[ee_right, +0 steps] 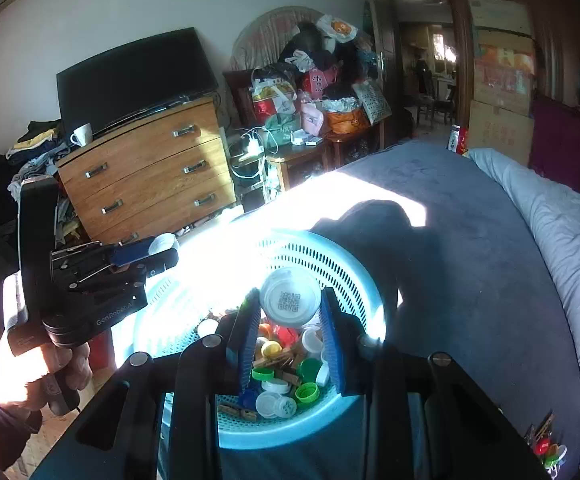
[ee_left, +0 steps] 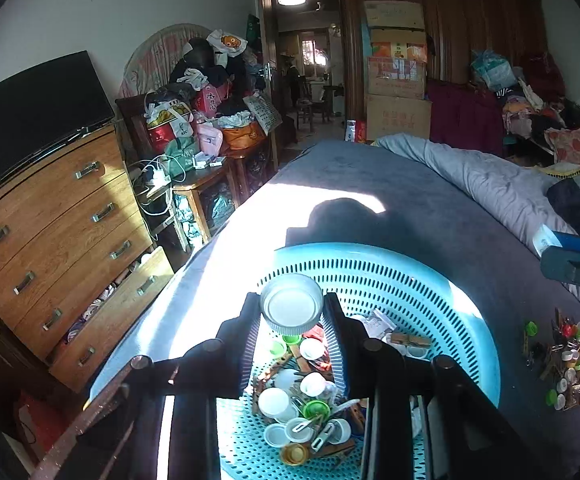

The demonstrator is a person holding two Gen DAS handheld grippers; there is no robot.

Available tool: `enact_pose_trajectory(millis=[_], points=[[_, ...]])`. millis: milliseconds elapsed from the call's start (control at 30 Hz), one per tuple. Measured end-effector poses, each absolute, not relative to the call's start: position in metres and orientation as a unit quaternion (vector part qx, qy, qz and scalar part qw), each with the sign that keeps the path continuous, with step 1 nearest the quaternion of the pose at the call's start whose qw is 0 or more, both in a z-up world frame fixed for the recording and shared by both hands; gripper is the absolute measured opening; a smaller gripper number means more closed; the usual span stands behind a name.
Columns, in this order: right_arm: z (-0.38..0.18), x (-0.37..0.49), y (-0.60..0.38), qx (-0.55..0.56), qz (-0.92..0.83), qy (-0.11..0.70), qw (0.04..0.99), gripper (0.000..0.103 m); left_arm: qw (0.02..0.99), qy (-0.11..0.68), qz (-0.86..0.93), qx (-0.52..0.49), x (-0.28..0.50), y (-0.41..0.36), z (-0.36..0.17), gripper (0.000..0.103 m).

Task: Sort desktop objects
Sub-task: 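Carry both white caps over the teal basket and open both tools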

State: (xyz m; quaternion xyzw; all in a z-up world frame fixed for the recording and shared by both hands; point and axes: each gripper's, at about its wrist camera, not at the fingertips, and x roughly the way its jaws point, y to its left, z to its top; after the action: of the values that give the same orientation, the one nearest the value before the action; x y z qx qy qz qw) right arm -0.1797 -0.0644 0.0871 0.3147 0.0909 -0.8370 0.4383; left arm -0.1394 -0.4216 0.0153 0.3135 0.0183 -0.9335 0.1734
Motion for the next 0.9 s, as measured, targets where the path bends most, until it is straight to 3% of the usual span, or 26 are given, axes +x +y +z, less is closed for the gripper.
enact_pose_trajectory(millis=[567, 900], points=[[0.105, -0.258, -0.144, 0.392, -0.783, 0.106, 0.471, 0.029, 0.146, -0.048, -0.898, 0.412, -0.226, -0.461, 0.027, 0.032], [0.073, -0.282, -0.166, 0.463, -0.741, 0.116, 0.472, 0.029, 0.107, -0.08, -0.85, 0.509, -0.269, -0.45, -0.021, 0.032]])
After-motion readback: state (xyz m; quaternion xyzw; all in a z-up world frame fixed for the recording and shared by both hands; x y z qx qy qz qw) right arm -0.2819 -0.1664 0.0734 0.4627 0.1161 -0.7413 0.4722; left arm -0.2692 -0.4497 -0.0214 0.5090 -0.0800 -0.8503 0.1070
